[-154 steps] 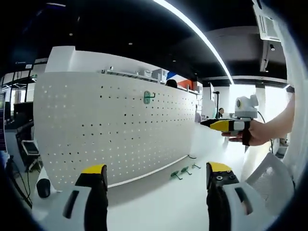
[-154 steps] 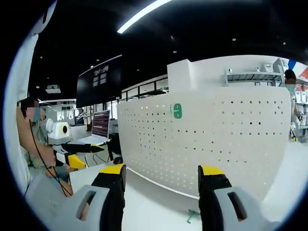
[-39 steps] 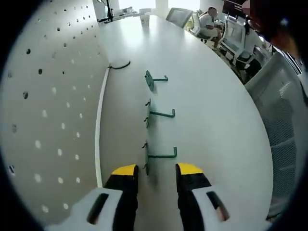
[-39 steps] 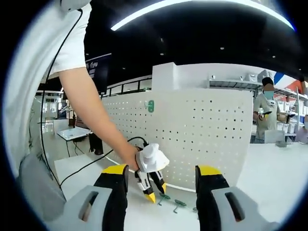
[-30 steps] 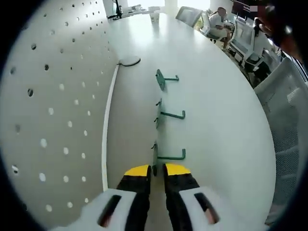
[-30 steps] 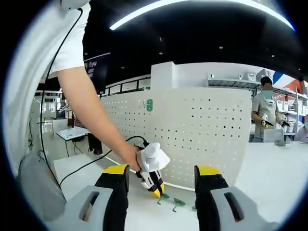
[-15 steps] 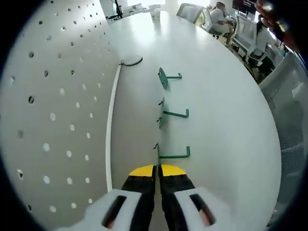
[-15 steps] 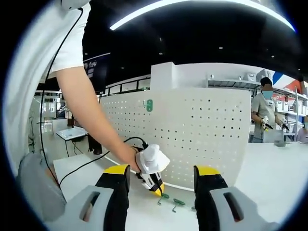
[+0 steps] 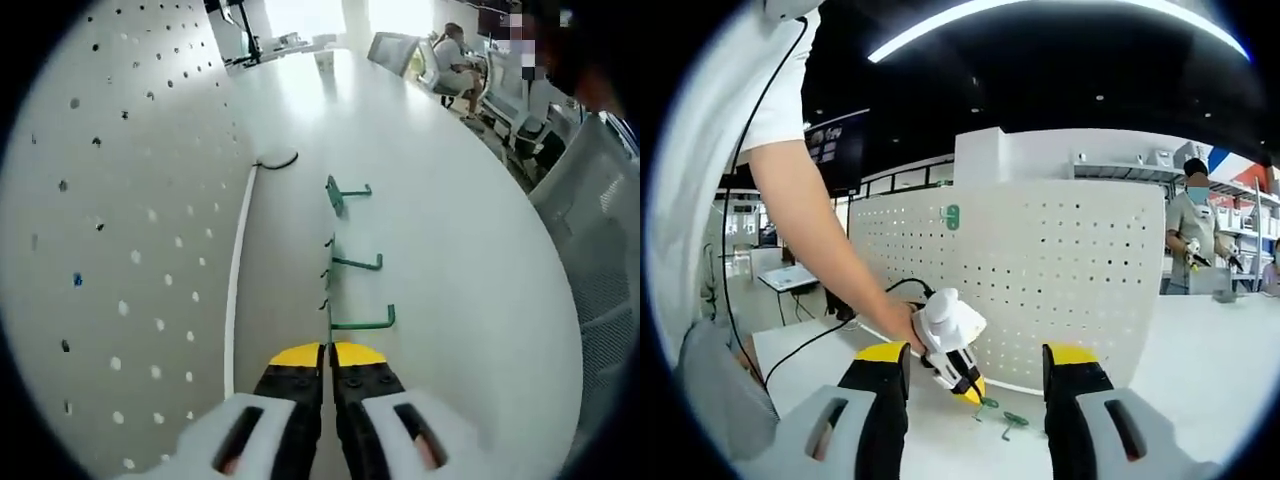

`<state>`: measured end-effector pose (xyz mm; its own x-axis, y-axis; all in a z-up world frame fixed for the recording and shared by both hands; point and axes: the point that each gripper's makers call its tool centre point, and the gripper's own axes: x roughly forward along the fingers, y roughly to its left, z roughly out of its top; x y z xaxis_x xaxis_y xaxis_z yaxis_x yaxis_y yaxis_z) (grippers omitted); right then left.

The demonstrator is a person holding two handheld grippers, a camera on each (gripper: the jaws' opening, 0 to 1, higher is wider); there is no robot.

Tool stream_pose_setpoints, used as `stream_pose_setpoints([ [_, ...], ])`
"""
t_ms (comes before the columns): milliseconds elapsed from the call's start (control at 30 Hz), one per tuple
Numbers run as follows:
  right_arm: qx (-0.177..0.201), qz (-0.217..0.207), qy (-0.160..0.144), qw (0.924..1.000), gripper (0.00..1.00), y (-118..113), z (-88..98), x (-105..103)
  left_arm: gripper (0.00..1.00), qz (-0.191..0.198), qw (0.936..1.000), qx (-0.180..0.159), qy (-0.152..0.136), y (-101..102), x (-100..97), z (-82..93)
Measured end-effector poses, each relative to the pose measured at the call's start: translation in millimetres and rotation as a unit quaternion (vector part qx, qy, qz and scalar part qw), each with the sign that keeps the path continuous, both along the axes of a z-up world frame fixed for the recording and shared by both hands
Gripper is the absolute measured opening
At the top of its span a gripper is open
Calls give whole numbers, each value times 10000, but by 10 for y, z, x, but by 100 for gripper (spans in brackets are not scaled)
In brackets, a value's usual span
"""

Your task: Insert the hook assembly into the mounting plate slot until the hook locks in place.

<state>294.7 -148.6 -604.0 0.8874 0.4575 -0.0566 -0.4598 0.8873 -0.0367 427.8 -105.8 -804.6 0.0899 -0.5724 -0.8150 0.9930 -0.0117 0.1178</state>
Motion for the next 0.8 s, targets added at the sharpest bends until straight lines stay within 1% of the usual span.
stream_pose_setpoints([
  [33,15,4,15,10000,52,2,-4,1,2,77,9999,-110,-23,-9,4,48],
  [100,75,37,56,9999,52,14,-12,1,2,37,9996,-273,-88,-28,-22,128],
  [133,72,29,53,10000,52,14,-12,4,2,38,9995,-293,-84,-28,-31,135],
  [167,88,19,52,9999,52,16,-9,6,2,11,9992,-393,-107,-42,-49,170],
  [233,124,19,52,9999,52,28,-1,6,2,27,9990,-419,-168,-37,-52,202],
  [300,114,31,56,9999,52,49,2,7,2,86,9982,-571,-154,-55,-50,254],
  [367,116,38,32,9999,52,60,23,6,2,103,9981,-597,-137,-49,-63,284],
  [433,142,35,14,9999,52,61,43,8,2,92,9977,-638,-195,-56,-64,318],
  [667,174,25,-38,9998,52,51,101,15,2,93,9957,-878,-267,-111,-93,486],
  [800,197,21,-95,9998,52,54,153,17,2,114,9947,-992,-254,-119,-110,550],
])
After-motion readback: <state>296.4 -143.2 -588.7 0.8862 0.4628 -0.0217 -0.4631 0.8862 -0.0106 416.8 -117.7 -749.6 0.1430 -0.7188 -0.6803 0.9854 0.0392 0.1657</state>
